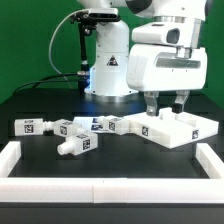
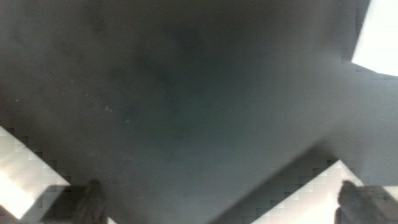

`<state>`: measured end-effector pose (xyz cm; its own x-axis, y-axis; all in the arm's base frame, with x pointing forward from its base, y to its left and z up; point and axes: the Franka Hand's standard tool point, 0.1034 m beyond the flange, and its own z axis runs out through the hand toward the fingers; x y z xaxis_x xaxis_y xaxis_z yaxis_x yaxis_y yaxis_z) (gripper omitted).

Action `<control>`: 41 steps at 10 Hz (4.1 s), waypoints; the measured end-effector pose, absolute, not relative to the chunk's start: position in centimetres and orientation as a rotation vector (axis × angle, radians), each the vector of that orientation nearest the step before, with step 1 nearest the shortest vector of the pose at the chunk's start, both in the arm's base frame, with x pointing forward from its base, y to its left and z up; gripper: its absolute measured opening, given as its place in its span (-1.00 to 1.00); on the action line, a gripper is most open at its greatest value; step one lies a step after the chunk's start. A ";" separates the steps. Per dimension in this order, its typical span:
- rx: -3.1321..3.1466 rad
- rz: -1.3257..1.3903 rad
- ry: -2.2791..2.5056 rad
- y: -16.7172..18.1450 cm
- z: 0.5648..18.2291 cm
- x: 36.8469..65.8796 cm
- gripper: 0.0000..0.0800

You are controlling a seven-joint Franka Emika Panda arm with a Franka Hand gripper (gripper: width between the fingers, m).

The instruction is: Assemble one leg

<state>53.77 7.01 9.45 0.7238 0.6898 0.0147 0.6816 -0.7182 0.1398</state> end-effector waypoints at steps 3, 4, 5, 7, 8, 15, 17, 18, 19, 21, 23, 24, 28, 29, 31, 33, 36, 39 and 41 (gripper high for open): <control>2.784 0.115 1.117 7.0 9.5 53.9 0.62; 2.787 0.114 1.117 7.1 9.5 53.9 0.62; 2.787 0.113 1.118 7.1 9.4 53.9 0.62; 2.790 0.056 1.154 6.9 8.9 52.4 0.62; 2.828 0.000 1.142 7.5 8.2 50.6 0.62; 2.864 0.002 1.142 8.1 6.9 47.0 0.62; 2.924 -0.062 1.120 6.1 5.2 43.1 0.62; 2.960 -0.108 1.068 5.8 4.6 42.6 0.62; 2.954 -0.093 1.079 6.1 4.9 43.1 0.62; 2.963 -0.094 1.059 6.2 4.5 42.9 0.62; 3.021 -0.043 0.917 6.7 1.9 42.1 0.62; 3.023 -0.016 0.917 6.8 1.2 41.9 0.62; 3.022 0.028 0.917 6.9 0.8 42.3 0.28; 3.022 0.028 0.917 6.9 0.8 42.3 -0.06; 3.022 0.027 0.917 6.9 0.8 42.3 -0.40; 3.050 -0.030 0.818 7.4 2.4 42.0 -0.87; 3.098 -0.183 0.531 6.3 8.0 43.1 -0.87; 3.134 -0.110 0.428 3.3 9.5 44.7 -0.87; 3.134 -0.114 0.429 3.3 9.4 44.6 -0.86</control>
Offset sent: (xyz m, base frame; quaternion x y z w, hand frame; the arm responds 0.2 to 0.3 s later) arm 0.0000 0.0000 0.0000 0.0000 0.0000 0.0000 1.0000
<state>44.65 3.26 9.39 0.9607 0.2692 -0.0679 0.2675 -0.9630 -0.0334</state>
